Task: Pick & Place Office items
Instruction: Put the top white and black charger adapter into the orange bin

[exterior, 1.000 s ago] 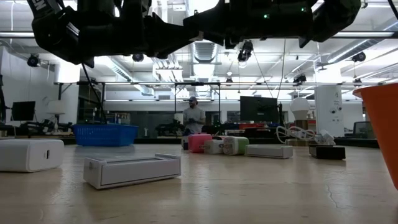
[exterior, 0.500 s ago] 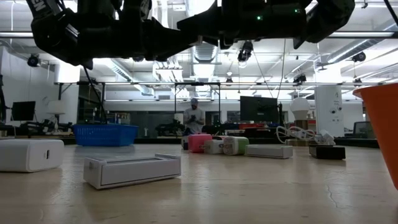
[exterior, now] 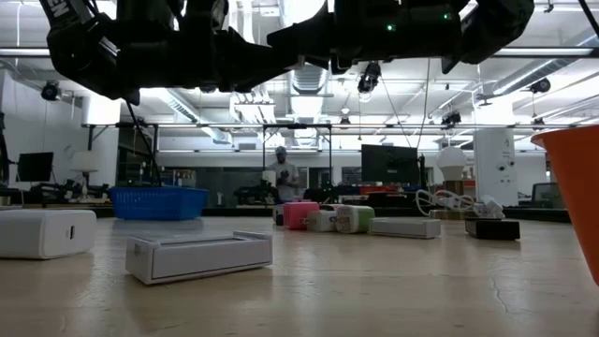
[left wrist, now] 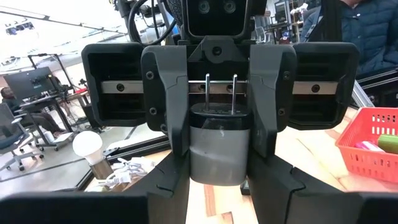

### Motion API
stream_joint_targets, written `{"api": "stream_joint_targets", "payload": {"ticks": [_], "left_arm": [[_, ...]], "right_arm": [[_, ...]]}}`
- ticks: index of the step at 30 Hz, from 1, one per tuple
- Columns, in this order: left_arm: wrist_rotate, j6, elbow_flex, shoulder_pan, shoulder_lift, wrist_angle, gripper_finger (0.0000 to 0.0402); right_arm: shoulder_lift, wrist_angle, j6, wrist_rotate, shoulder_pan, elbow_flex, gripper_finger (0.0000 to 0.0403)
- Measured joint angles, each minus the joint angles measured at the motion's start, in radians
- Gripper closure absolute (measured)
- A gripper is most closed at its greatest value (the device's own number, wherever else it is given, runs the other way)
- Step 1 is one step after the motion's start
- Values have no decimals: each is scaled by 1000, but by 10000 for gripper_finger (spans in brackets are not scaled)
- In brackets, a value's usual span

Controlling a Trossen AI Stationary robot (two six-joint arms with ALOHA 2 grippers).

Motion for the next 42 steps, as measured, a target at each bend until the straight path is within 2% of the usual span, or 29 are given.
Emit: {"api": "stream_joint_targets", "payload": {"ticks": [11,18,24,27,30,35,42], "left_arm": [[1,0,0,0,0,-13,277],[23,0,3,0,-4,-111,275],[37,-35,0,-1,-8,-146,149],[33,-39,0,-1,-10,-155,112],[33,-32,-1,-1,-10,-185,97],[30,-47,-20,-1,-10,-268,97],[30,-80,-64,-1,-9,-301,97]], "right_arm": [[1,-5,-1,-4,0,-1,278],[4,-24,-5,-4,2,-4,278],[5,-19,-11,-10,3,-6,278],[5,-16,-11,-6,3,-7,278],[4,-13,-10,-3,3,-7,278],[3,-16,-4,5,12,-9,278],[-8,-116,45,6,40,-9,278]]}}
